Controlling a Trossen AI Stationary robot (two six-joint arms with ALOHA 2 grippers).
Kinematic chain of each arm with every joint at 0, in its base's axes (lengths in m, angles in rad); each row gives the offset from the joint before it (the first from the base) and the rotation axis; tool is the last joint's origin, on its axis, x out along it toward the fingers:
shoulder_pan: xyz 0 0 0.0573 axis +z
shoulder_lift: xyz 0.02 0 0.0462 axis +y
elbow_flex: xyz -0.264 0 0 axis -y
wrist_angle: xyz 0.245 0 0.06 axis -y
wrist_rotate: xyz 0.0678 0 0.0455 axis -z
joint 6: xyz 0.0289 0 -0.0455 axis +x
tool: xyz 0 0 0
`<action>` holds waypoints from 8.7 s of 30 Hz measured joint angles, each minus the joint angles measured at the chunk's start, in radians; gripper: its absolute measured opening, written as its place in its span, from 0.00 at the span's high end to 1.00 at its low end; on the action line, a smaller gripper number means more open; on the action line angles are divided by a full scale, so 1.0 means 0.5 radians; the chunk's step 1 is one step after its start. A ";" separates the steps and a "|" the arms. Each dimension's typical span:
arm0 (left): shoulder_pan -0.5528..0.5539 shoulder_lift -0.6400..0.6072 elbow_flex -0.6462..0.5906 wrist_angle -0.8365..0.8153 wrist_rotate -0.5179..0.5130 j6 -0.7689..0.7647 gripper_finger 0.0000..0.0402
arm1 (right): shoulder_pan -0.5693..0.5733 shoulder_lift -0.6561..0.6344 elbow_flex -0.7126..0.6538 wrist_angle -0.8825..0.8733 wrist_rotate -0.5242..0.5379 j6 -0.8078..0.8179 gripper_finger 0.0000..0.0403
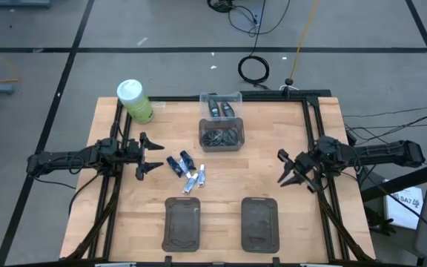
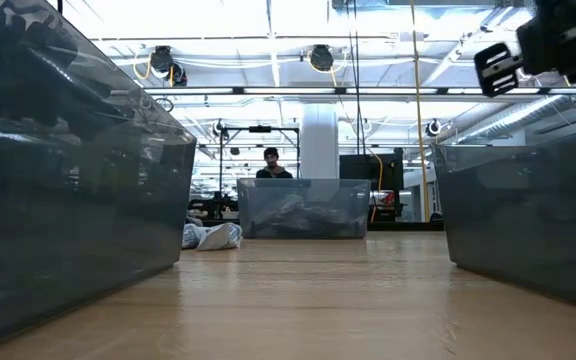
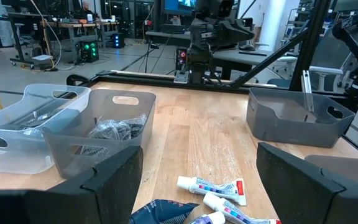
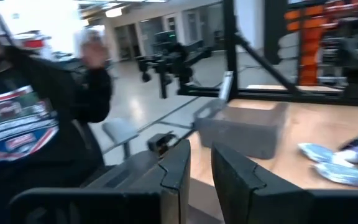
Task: Pick & Place Travel size toiletries
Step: Put the left blue shave cream into the right black bin
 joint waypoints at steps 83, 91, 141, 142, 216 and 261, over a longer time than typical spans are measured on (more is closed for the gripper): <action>-0.288 2.145 1.067 -0.750 -0.330 -2.236 0.24 | 0.144 0.235 0.001 0.267 1.029 -0.446 0.85; -0.245 2.449 1.067 -0.791 -0.291 -2.527 0.24 | 0.145 0.236 0.001 0.223 1.028 -0.353 0.85; -0.256 2.702 1.072 -0.839 -0.641 -1.456 0.28 | 0.145 0.235 0.001 0.192 1.026 -0.320 0.85; -0.264 2.702 1.072 -0.838 -0.633 -1.451 0.31 | 0.145 0.235 0.001 0.192 1.026 -0.320 0.85; -0.360 3.433 2.187 0.895 0.010 0.207 0.96 | 0.438 1.515 0.351 1.400 1.291 -0.262 0.34; -0.381 3.030 2.182 0.243 -0.243 0.032 0.35 | 0.437 1.538 0.412 1.325 0.948 -0.279 0.70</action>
